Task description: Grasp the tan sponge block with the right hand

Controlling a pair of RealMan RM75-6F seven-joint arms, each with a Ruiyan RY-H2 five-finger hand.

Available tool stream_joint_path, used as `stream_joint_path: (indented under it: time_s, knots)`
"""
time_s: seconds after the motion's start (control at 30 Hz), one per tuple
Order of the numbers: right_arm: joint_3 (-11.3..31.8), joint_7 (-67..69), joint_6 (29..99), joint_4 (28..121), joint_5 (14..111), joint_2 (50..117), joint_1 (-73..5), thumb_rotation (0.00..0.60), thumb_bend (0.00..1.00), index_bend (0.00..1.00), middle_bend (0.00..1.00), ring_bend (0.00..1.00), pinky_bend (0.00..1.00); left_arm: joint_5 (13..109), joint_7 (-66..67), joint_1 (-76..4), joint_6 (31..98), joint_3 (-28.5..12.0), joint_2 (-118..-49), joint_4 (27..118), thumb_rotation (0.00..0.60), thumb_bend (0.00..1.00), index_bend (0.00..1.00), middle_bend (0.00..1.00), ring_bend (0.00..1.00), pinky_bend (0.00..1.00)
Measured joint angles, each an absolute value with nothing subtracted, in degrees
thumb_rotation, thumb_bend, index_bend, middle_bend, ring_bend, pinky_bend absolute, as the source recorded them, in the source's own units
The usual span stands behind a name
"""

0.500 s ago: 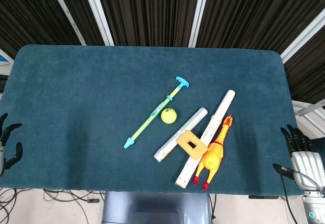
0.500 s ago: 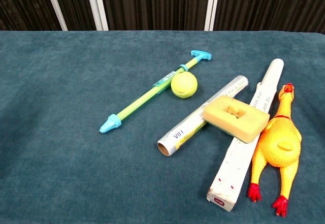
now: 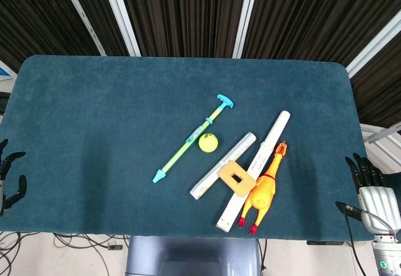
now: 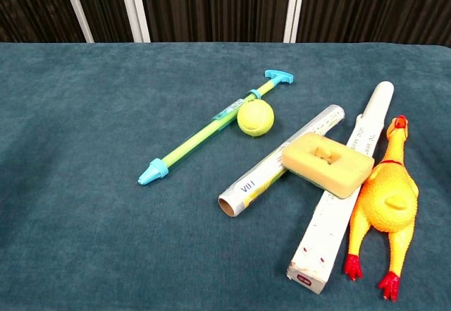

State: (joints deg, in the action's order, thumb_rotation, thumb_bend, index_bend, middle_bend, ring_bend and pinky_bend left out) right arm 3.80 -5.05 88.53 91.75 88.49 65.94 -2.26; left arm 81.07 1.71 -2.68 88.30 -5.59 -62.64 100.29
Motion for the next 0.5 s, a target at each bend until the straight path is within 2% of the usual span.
stream_joint_path:
  time_s: [0.5]
  knots:
    - [3.5, -3.2, 85.0, 93.5, 85.9, 64.7, -2.7, 0.600, 0.10, 0.00, 0.00, 0.00, 0.15, 80.7, 1.8, -2.6, 88.1, -5.5, -63.0, 100.4, 0.600, 0.53, 0.23, 0.00, 0.00, 0.00]
